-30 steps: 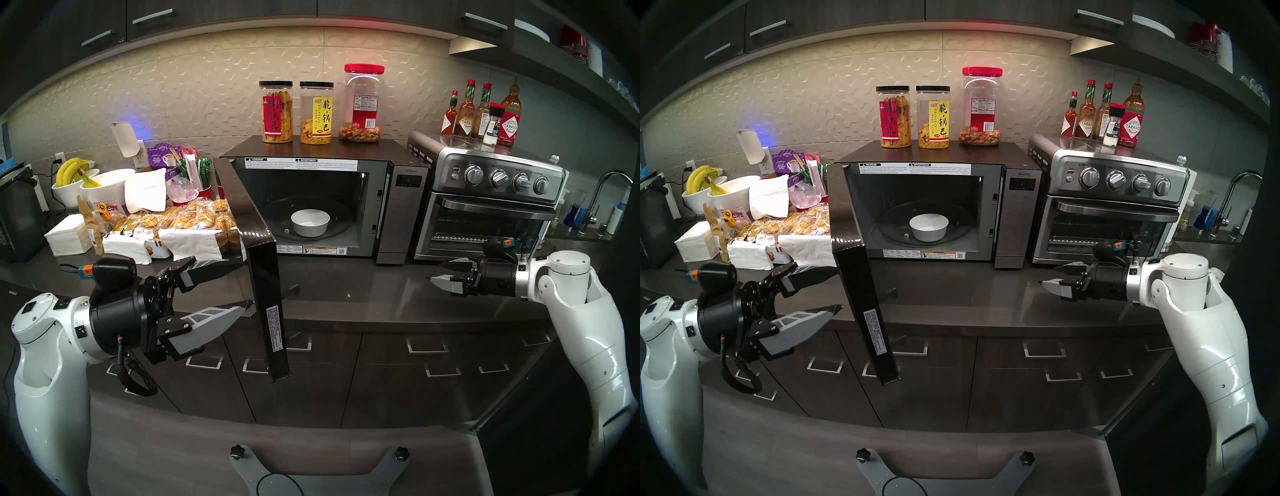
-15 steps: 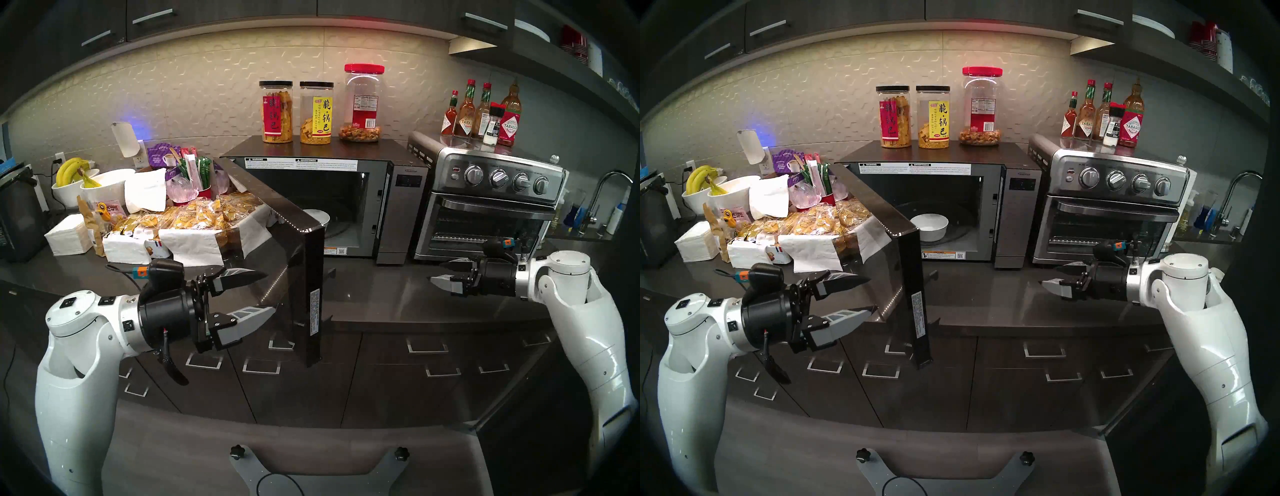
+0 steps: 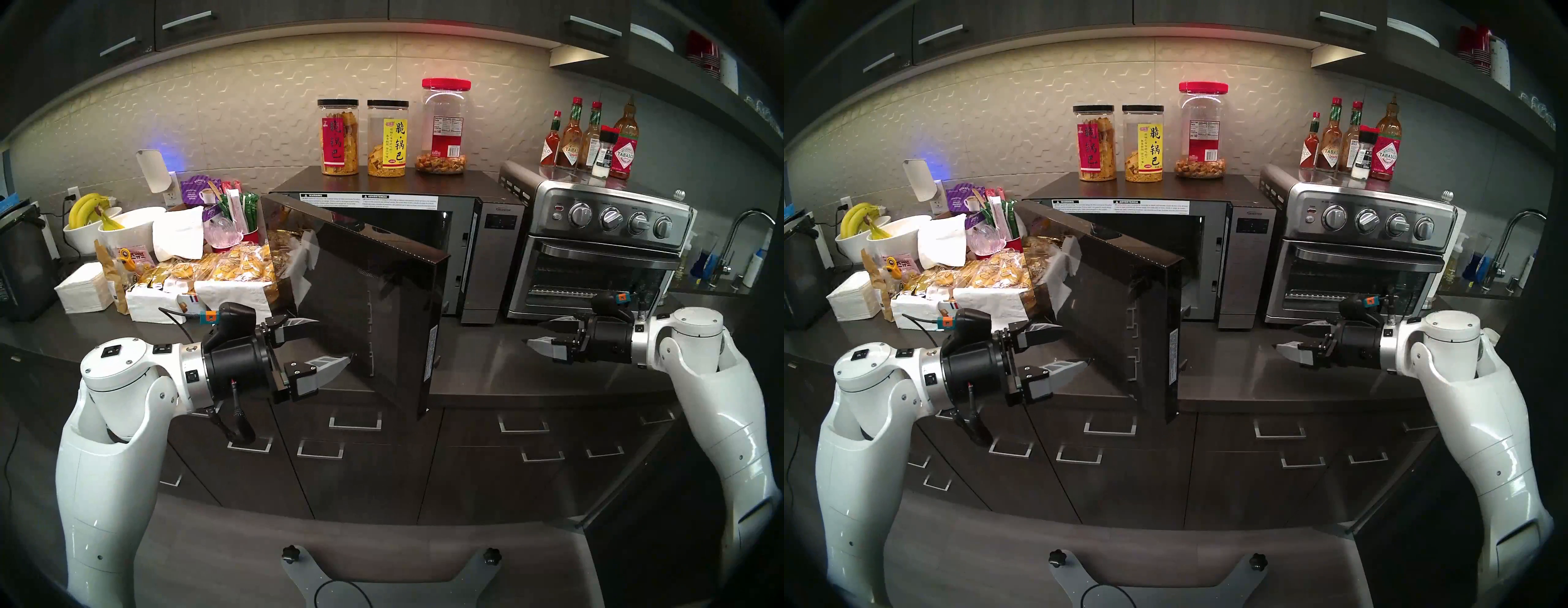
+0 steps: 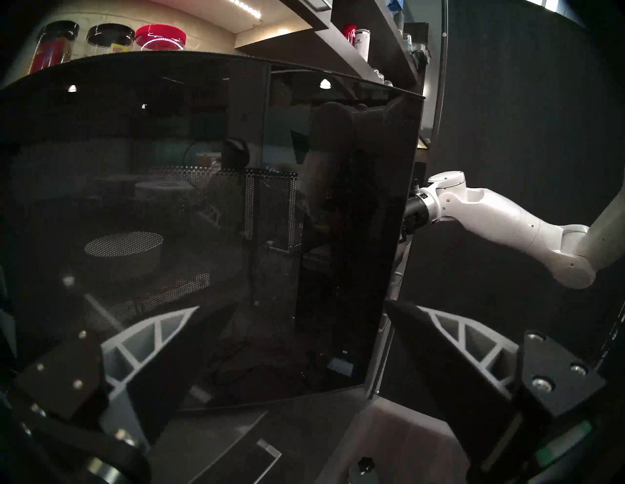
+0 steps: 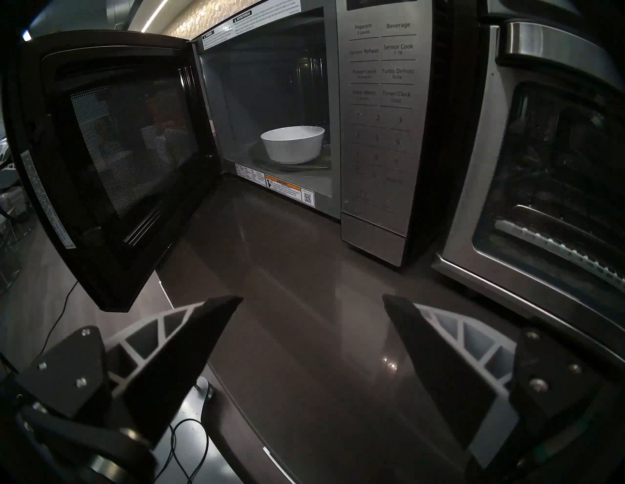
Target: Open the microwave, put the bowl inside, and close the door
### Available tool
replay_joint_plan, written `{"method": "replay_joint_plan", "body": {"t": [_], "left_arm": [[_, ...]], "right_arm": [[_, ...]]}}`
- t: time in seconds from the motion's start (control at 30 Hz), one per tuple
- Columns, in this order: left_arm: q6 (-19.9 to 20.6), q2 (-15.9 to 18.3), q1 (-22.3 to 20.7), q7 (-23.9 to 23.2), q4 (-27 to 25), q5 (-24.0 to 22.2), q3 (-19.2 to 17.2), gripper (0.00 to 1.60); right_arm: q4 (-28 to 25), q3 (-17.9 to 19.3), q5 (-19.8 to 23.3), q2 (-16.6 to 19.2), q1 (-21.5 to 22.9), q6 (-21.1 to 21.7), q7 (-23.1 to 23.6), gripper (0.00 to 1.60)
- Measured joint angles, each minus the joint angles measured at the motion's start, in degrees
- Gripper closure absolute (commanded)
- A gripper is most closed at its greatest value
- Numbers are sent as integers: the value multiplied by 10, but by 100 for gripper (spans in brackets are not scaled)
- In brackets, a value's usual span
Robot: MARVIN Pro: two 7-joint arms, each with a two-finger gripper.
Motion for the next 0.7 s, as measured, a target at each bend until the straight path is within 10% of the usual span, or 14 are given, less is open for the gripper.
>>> {"method": "replay_joint_plan", "body": {"t": [0.7], "left_arm": [[28,-37,-102,132,43,97,120,0]], "right_arm": [[0,0,0,0,0,0,0,0]]}}
